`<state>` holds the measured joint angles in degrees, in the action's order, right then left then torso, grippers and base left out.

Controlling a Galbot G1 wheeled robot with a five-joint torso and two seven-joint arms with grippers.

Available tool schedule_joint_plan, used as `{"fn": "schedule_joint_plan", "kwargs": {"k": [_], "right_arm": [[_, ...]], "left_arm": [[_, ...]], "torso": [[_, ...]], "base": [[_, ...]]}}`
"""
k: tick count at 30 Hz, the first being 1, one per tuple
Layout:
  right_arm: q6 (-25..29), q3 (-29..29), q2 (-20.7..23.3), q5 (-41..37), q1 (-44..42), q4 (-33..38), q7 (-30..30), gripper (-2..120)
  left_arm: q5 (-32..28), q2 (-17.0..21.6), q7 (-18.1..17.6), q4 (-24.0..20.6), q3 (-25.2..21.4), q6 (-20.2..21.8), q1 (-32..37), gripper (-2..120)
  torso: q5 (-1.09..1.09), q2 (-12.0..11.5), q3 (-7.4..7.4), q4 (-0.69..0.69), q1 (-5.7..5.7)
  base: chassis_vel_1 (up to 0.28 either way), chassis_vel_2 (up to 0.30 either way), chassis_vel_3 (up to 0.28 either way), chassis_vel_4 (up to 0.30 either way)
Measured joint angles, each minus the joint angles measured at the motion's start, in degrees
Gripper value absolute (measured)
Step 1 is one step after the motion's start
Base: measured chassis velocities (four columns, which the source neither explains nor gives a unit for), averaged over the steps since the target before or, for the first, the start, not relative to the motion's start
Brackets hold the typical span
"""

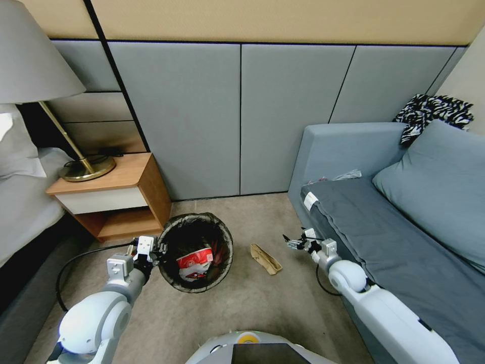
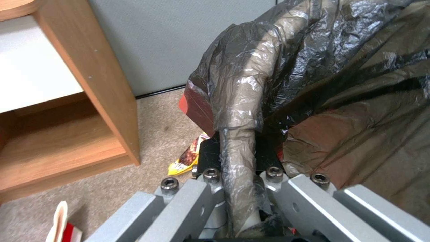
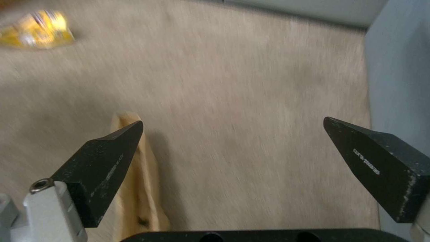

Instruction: Pick up the trash bin, then pick up the garbage from the floor and place it into the trash bin.

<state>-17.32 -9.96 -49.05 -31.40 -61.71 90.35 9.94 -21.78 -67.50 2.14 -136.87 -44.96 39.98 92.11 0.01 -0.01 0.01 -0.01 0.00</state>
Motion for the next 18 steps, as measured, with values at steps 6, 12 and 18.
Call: {"fn": "schedule_joint_plan", "kwargs": {"k": [6,12,18], "right_arm": [[-0.09,2.41,-2.36,2.12,1.26,-4.2,-0.33,100],[0.27,4.09,-4.16,4.09,0.77,-4.97,-0.71,100],[0.43,5.62,-6.22,5.71,0.61,-5.15,-1.19,100]], "left_arm": [[-0.02,-0.06,0.22,0.2,0.32,0.01,-0.2,1],[0.15,-0.23,0.48,0.3,0.38,-0.12,-0.18,1],[0.18,-0.14,0.59,-0.2,0.21,-0.15,0.14,1]], "torso": [[-0.01,0.01,0.0,0.01,0.0],[-0.02,0.0,0.0,0.0,0.0],[-0.01,0.0,0.0,0.01,0.0]], "base": [[0.0,0.0,0.0,0.0],[0.0,0.0,0.0,0.0],[0.0,0.0,0.0,0.0]]}}
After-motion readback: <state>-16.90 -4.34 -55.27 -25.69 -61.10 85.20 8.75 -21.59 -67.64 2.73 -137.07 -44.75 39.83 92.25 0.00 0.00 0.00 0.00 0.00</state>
